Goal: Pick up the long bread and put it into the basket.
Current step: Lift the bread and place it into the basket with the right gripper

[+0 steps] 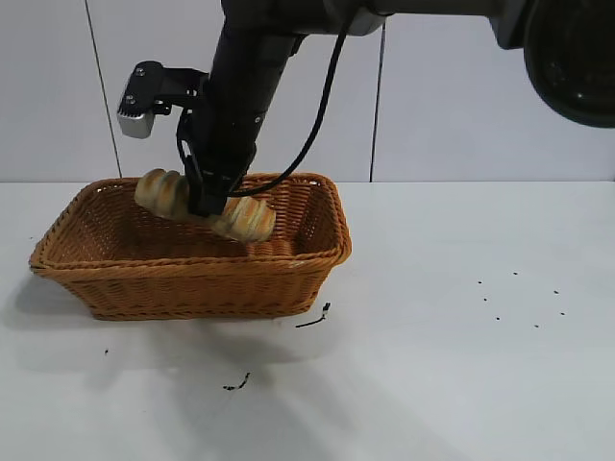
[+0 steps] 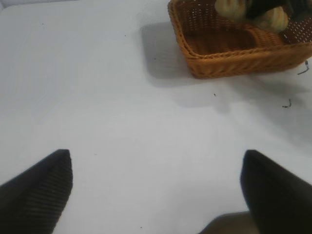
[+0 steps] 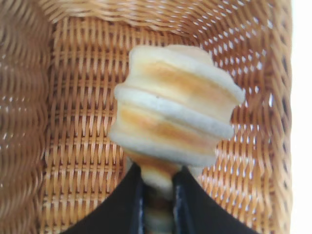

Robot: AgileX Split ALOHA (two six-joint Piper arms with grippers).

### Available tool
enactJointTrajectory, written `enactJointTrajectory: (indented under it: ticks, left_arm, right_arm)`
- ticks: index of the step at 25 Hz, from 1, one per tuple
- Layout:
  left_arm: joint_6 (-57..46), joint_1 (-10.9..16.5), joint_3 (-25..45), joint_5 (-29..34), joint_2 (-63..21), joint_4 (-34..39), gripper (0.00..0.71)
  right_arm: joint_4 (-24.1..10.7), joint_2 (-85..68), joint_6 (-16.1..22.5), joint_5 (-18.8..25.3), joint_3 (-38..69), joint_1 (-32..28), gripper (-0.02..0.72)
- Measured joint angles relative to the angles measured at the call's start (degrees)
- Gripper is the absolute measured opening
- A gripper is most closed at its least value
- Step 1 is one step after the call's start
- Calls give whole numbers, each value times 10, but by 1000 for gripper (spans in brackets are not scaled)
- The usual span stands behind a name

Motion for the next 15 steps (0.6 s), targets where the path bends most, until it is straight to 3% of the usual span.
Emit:
enactJointTrajectory:
  ticks: [6, 9, 12, 15]
  left_arm:
    - [0, 0, 0, 0, 0, 0, 696]
    - [0, 0, 0, 0, 0, 0, 696]
    - [0, 0, 0, 0, 0, 0, 696]
    - [0, 0, 0, 0, 0, 0, 696]
  right_arm:
    - [15, -1, 3, -6, 0, 0, 558]
    - [15, -17, 25, -5, 0, 0, 558]
    - [15, -46, 90, -2, 0, -1, 558]
    - [14, -77, 208, 1, 0, -8, 558]
